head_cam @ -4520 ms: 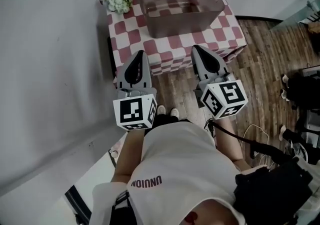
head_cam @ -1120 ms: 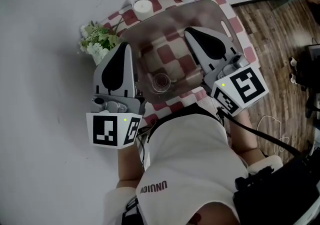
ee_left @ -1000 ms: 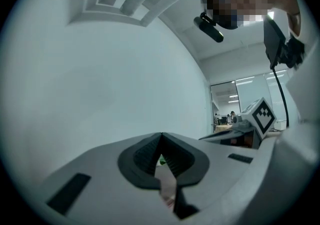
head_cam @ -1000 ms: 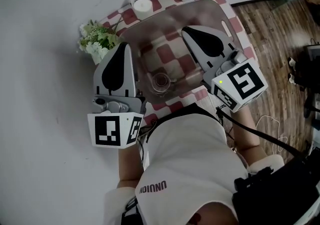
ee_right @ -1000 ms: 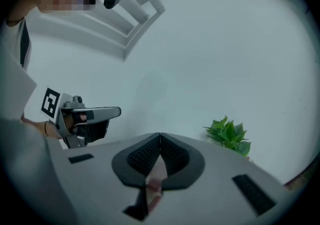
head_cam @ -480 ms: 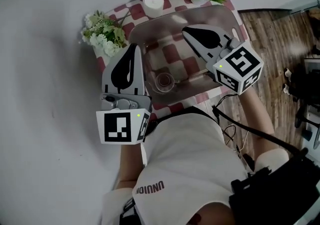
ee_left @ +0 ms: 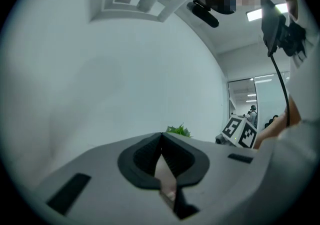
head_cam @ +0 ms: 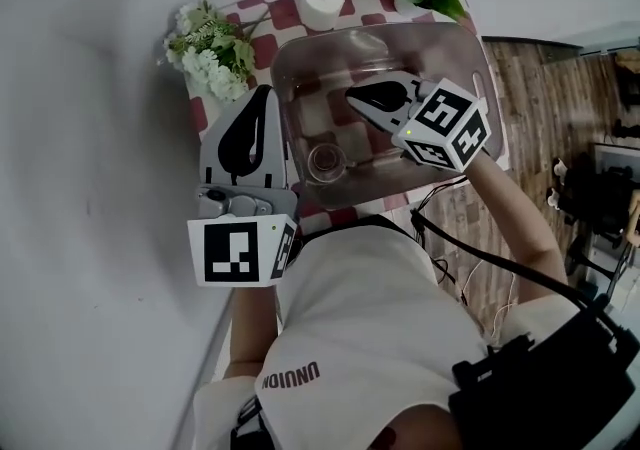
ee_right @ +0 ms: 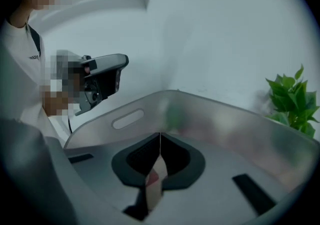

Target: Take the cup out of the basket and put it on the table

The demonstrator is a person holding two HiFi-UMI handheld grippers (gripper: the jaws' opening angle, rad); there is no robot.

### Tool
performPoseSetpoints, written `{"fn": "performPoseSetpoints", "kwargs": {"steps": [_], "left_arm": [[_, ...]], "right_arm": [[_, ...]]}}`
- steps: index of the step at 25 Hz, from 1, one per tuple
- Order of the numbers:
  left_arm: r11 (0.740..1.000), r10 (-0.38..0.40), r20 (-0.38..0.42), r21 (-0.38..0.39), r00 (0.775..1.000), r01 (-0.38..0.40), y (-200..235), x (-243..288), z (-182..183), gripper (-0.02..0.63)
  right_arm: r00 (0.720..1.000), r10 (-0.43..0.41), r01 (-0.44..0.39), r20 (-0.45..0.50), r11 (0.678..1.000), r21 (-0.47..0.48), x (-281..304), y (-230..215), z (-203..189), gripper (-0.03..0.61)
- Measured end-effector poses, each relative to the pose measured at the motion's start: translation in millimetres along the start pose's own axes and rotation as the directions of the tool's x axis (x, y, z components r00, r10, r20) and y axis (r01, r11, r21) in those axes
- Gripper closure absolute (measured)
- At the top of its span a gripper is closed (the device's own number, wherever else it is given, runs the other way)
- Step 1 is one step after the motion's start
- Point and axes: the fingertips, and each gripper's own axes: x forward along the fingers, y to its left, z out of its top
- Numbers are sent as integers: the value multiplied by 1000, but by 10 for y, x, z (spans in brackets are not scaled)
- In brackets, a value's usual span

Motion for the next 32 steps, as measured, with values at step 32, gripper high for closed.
{"fn": "performPoseSetpoints", "kwargs": {"steps": [32], "left_arm": [[986, 153, 11, -64, 988, -152, 344, -357, -108, 601]], "right_arm": [[870, 225, -271, -438, 961, -46, 639, 430, -1014, 470]]}}
